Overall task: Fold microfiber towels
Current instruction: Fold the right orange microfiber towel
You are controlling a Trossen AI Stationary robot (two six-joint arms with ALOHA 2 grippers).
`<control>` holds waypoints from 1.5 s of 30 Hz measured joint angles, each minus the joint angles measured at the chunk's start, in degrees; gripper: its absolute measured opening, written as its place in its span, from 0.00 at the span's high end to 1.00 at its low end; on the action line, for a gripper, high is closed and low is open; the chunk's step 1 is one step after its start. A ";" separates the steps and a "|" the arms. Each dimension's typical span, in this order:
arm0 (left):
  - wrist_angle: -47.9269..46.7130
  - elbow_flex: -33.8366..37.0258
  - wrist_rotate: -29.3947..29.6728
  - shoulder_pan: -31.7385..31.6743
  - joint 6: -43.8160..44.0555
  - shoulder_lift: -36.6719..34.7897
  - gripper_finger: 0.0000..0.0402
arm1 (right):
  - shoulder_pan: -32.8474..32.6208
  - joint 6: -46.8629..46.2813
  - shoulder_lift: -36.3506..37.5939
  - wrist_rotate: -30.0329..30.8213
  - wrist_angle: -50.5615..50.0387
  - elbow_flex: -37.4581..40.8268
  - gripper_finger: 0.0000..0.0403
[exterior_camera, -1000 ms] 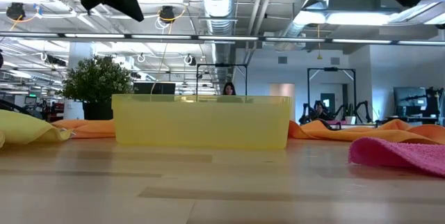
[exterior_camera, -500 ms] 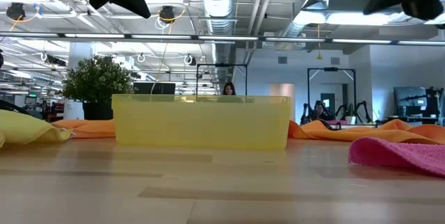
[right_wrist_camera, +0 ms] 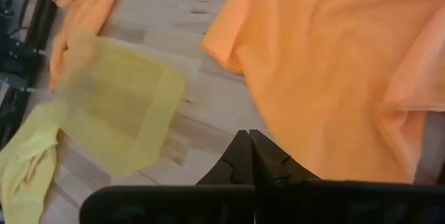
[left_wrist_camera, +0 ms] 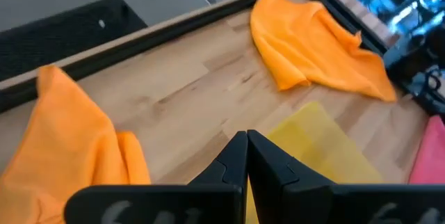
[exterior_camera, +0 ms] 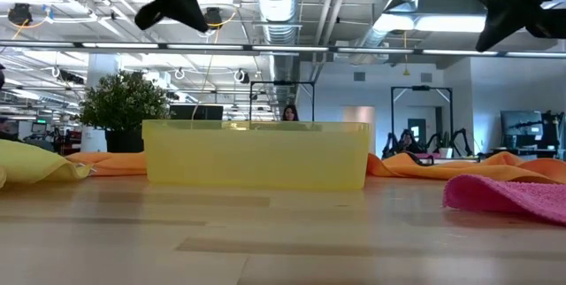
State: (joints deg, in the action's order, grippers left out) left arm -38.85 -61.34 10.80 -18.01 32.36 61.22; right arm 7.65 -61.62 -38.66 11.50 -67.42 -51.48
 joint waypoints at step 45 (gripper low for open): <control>2.38 -43.83 -11.67 3.09 -46.53 53.65 0.66 | 15.31 18.67 -16.09 -5.69 -15.11 -4.81 0.98</control>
State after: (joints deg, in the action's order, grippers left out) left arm -36.47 -105.17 -0.86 -14.92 -14.18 114.87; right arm 22.96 -42.95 -54.76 5.80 -82.53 -56.29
